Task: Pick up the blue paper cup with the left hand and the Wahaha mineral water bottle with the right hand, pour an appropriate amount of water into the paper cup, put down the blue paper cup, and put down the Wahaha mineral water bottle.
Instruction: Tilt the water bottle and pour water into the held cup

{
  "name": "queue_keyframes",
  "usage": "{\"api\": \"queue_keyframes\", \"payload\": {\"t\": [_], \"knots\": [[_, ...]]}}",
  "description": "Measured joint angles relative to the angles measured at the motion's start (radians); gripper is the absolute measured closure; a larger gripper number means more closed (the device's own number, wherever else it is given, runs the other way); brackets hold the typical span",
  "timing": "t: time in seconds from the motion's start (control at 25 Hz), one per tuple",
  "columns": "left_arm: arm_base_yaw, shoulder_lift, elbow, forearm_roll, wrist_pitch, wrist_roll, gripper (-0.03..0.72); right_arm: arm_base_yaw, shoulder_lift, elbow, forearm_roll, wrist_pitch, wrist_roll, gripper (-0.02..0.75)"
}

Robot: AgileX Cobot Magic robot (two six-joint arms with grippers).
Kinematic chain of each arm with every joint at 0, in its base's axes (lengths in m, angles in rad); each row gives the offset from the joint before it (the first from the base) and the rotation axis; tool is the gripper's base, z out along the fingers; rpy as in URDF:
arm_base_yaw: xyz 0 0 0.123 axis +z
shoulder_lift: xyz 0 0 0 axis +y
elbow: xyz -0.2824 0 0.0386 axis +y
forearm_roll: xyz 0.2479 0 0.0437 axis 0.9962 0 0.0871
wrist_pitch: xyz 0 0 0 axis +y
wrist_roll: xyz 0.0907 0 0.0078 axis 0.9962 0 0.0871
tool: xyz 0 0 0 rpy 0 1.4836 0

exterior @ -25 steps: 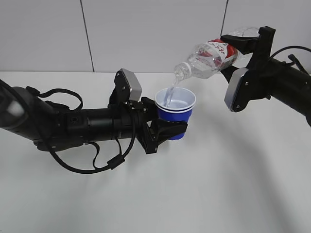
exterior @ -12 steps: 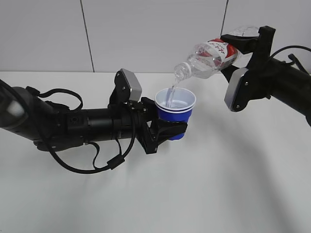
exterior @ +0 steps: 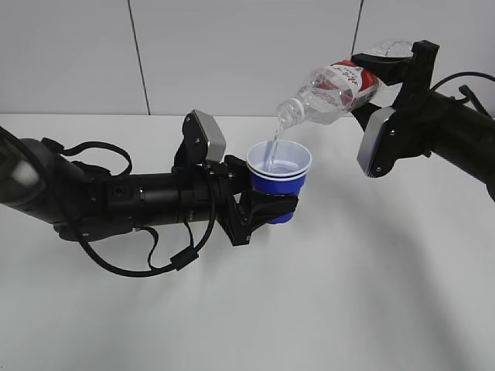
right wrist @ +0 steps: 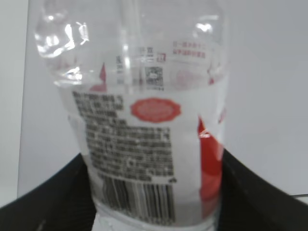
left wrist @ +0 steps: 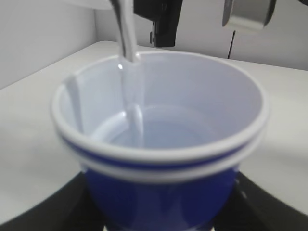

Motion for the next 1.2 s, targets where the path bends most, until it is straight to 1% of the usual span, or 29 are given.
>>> {"api": "queue_keyframes", "payload": {"t": [1.2], "knots": [[0.0,0.0,0.0,0.002,-0.002,0.0,0.242,0.0,0.0,0.0,0.003,0.0,0.009,0.267]]}}
